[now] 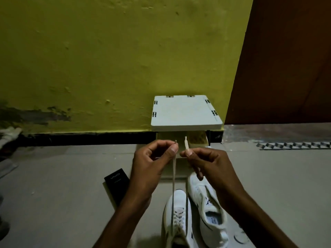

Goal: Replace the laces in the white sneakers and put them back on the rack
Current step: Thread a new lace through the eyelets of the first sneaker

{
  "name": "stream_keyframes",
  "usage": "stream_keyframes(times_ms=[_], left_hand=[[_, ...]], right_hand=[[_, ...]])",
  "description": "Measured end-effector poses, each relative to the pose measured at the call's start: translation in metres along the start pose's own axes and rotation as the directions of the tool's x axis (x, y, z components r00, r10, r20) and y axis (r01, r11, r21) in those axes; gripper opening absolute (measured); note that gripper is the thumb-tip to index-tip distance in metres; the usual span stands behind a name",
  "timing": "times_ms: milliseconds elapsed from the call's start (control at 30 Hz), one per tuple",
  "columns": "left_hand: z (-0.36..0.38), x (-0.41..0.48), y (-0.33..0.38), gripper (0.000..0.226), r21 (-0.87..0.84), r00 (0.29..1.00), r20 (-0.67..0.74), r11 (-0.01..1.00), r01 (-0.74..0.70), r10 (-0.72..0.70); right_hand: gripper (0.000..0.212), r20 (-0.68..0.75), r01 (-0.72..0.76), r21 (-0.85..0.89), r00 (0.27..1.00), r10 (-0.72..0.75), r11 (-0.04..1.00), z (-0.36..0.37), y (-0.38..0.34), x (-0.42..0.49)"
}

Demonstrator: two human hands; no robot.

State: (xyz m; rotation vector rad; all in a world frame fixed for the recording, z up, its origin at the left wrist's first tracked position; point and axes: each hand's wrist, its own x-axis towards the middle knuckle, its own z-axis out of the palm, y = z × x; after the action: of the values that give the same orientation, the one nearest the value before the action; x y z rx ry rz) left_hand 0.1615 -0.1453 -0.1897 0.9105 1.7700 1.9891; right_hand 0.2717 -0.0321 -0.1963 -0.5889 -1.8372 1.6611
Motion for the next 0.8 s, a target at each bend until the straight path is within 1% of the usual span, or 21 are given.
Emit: stream_keyframes(times_ms=[100,333,400,467,600,700,800], left_hand=[[0.000,0.001,0.002,0.015,-0.029,1.000,-0.001,0.999,0.019,-0.019],[-0.002,0.001,0.007,0.013,-0.105,1.000,0.002,0.994,0.031,-0.031],[-0.001,0.002,0.009,0.014,-0.153,0.999,0.005,0.988,0.034,-0.034],[0.001,0.003,0.010,0.015,-0.204,0.999,0.017,0.978,0.039,-0.036],[0.001,0.002,0.011,0.020,-0.255,0.999,0.035,0.967,0.025,-0.016],[0.002,0.000,0.008,0.019,-0.249,0.999,0.037,0.968,0.016,-0.007],[0.000,0.001,0.002,0.017,-0.181,0.999,0.052,0.983,0.014,-0.005]], right_hand=[[0.014,-0.049,0.075,0.013,0.996,-0.074,0.997,0.004,-0.001,0.000],[0.013,-0.087,0.127,0.055,0.989,-0.122,0.990,0.011,-0.002,0.000],[0.013,-0.096,0.150,0.062,0.985,-0.143,0.987,0.012,-0.003,0.001],[0.011,-0.094,0.169,0.073,0.982,-0.162,0.983,0.013,-0.005,0.003],[0.010,-0.080,0.189,0.096,0.980,-0.181,0.977,0.015,-0.007,0.005],[0.010,-0.063,0.200,0.096,0.979,-0.195,0.975,0.014,-0.006,0.002],[0.011,-0.058,0.192,0.083,0.980,-0.188,0.978,0.013,-0.002,-0.002]])
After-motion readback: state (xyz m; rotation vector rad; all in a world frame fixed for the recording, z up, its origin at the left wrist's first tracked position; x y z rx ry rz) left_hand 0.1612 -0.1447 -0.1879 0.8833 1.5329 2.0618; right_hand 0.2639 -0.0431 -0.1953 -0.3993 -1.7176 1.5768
